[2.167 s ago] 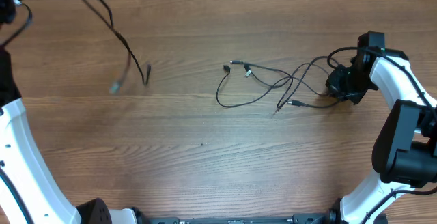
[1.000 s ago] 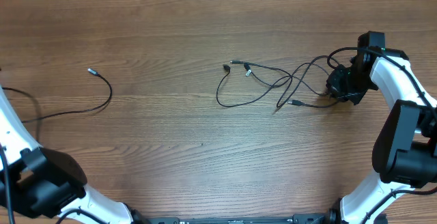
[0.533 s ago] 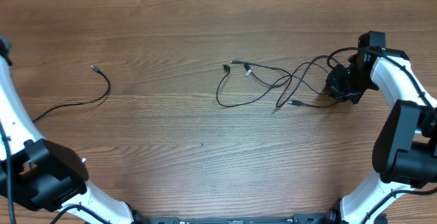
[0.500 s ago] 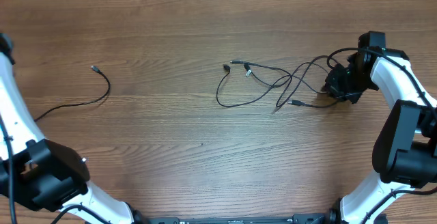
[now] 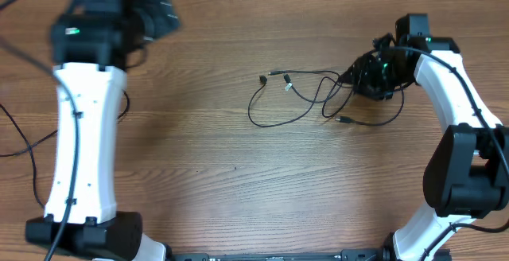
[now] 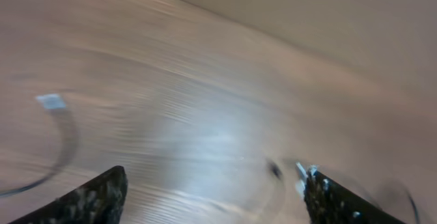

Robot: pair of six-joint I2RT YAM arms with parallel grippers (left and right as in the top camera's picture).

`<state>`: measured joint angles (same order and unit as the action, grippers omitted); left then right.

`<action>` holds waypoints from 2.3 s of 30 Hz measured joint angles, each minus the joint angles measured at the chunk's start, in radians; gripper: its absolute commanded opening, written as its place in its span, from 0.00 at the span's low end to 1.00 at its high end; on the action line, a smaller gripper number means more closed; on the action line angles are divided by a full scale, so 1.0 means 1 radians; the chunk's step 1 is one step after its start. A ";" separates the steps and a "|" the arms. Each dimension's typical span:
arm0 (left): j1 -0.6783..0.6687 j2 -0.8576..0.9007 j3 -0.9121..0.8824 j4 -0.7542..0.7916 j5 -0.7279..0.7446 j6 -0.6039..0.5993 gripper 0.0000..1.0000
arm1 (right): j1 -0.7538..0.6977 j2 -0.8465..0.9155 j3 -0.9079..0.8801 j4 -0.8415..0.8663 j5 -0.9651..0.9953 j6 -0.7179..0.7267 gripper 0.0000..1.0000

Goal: Untangle cables

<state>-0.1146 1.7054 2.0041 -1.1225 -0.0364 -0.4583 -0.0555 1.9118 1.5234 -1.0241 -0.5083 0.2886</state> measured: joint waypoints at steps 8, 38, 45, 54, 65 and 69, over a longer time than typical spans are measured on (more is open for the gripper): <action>-0.245 0.102 0.000 0.004 0.169 0.156 0.77 | -0.016 -0.016 0.145 -0.124 -0.021 0.005 0.94; -0.558 0.603 0.000 0.317 0.380 0.066 0.45 | -0.296 -0.018 0.151 -0.159 0.026 0.017 1.00; -0.583 0.620 0.000 0.382 0.372 0.019 0.04 | -0.296 -0.018 0.151 -0.166 0.027 -0.001 1.00; -0.598 0.618 0.138 0.397 0.488 -0.012 0.04 | -0.296 -0.018 0.151 -0.182 0.071 -0.017 1.00; -0.587 0.498 0.601 0.452 0.708 -0.150 0.04 | -0.296 -0.018 0.151 -0.191 0.079 -0.021 1.00; -0.542 0.487 0.709 0.465 0.726 -0.189 0.04 | -0.296 -0.018 0.151 -0.196 0.085 -0.020 1.00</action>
<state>-0.6563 2.1921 2.7129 -0.6571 0.6899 -0.6472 -0.3515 1.8935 1.6749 -1.2201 -0.4236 0.2684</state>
